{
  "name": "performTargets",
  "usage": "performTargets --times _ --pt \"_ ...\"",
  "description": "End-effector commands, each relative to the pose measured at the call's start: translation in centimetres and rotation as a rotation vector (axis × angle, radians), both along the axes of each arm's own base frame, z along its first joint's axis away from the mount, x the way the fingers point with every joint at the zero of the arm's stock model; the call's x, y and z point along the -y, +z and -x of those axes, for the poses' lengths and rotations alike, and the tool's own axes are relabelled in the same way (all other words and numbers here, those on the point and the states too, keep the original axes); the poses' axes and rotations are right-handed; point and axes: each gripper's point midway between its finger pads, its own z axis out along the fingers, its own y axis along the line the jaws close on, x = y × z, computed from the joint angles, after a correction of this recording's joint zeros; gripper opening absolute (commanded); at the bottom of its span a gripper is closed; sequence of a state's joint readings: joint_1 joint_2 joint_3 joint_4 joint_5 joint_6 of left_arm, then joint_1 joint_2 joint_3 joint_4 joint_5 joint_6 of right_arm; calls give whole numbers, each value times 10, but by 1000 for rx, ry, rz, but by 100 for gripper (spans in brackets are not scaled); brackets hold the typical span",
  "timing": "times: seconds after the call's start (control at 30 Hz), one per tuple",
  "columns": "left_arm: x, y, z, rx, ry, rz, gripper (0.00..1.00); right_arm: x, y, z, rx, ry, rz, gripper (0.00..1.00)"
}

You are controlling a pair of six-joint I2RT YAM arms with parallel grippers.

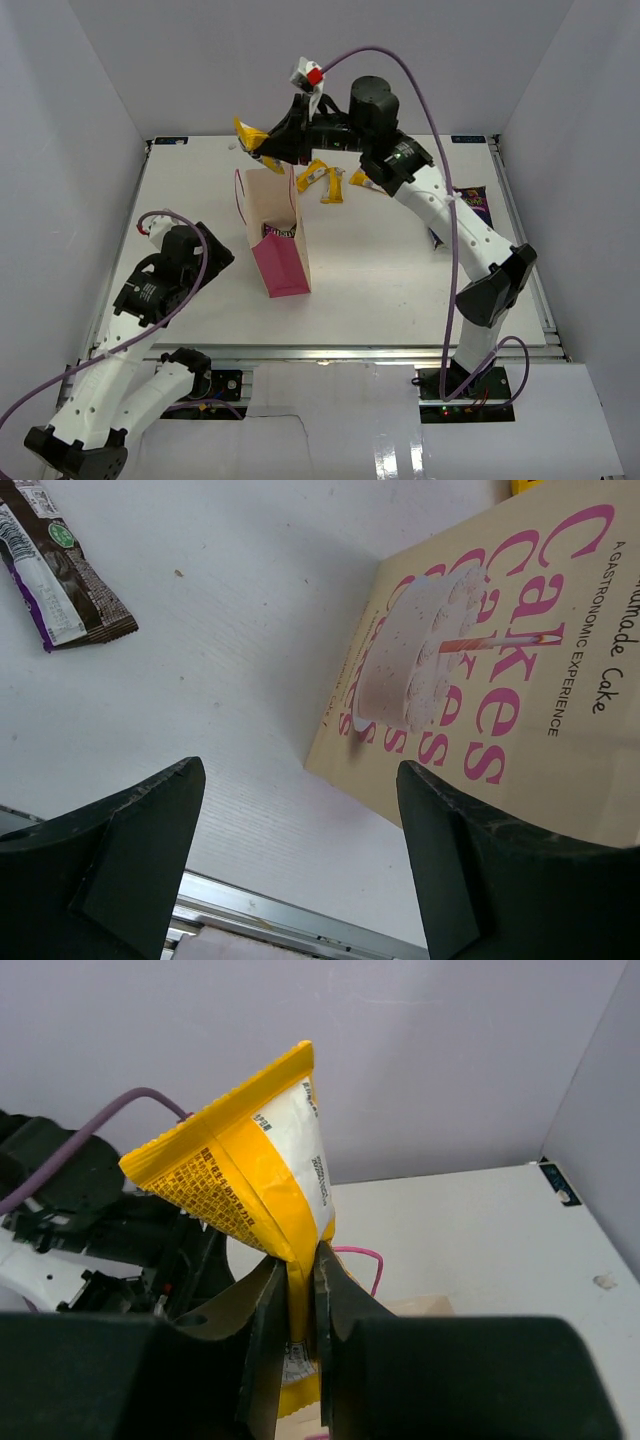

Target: Place the snacks into the paper bag

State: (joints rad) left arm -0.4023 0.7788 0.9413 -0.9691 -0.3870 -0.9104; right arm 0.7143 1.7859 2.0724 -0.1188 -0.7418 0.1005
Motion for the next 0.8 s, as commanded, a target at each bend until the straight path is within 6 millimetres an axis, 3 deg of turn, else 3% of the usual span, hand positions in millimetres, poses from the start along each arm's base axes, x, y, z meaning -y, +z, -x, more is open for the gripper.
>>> performTargets --times 0.0,0.1,0.3,0.47,0.6,0.67,0.73,0.77 --pt "-8 3 7 13 37 1 88 -18 12 -17 -29 -119 -77 21" --pt "-11 3 11 11 50 1 88 -28 -9 -21 -55 -151 -42 26" --pt "-18 1 18 7 84 1 88 -20 -35 -29 -19 -210 18 39" --pt "-19 -5 18 -16 99 -5 88 -14 -30 -23 21 -205 19 44" --pt "-23 -12 19 -54 134 -23 88 -5 -7 -8 120 -138 4 50" --pt "-27 -18 20 -85 167 -40 88 13 6 -11 177 -133 2 54" --pt "-33 -32 14 -150 208 -76 88 27 6 -11 196 -91 11 58" --pt "-35 -38 10 -177 213 -79 89 45 -4 -21 182 -88 36 61"
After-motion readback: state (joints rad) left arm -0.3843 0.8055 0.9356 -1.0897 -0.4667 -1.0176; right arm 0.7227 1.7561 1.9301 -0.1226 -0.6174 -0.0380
